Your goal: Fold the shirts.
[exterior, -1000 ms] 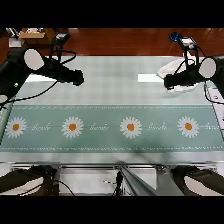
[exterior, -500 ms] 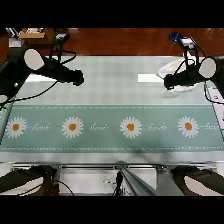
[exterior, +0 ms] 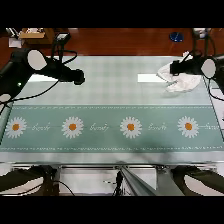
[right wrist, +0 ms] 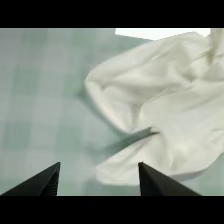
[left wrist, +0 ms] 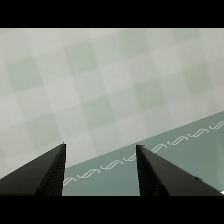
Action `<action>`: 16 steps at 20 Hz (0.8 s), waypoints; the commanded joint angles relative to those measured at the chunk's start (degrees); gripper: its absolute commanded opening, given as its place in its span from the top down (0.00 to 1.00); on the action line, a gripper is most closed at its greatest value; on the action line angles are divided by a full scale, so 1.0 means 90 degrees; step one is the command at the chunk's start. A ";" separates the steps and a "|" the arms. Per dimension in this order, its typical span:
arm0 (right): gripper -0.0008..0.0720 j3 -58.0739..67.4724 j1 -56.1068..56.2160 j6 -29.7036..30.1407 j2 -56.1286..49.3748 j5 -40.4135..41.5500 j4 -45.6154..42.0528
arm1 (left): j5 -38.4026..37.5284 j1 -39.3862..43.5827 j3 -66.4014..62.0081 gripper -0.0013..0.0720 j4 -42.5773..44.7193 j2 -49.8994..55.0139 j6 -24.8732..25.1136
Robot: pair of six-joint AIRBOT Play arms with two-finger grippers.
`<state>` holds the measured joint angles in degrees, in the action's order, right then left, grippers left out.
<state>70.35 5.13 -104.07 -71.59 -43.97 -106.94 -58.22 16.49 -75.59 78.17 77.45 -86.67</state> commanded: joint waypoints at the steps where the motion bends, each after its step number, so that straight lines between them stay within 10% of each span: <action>1: 0.25 0.0289 -0.0867 -0.1496 -0.0578 0.1224 -0.0889 | 0.0092 -0.0017 0.0002 0.27 0.0005 0.0136 0.0000; 5: 0.24 0.0811 -0.1853 -0.1484 -0.1620 0.1394 -0.0078 | 0.0085 -0.0017 0.0002 0.26 -0.0024 0.0165 0.0000; 8: 0.19 0.0993 -0.2200 -0.1443 -0.2295 0.1401 0.0493 | 0.0083 -0.0017 0.0002 0.00 -0.0024 0.0175 -0.0022; 16: 0.19 0.0993 -0.2237 -0.1277 -0.3536 0.2113 0.2004 | 0.0070 -0.0017 0.0002 0.00 -0.0226 0.0172 -0.0019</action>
<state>79.13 -14.74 -115.90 -99.88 -27.33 -94.43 -57.56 16.40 -75.57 77.25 78.98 -86.83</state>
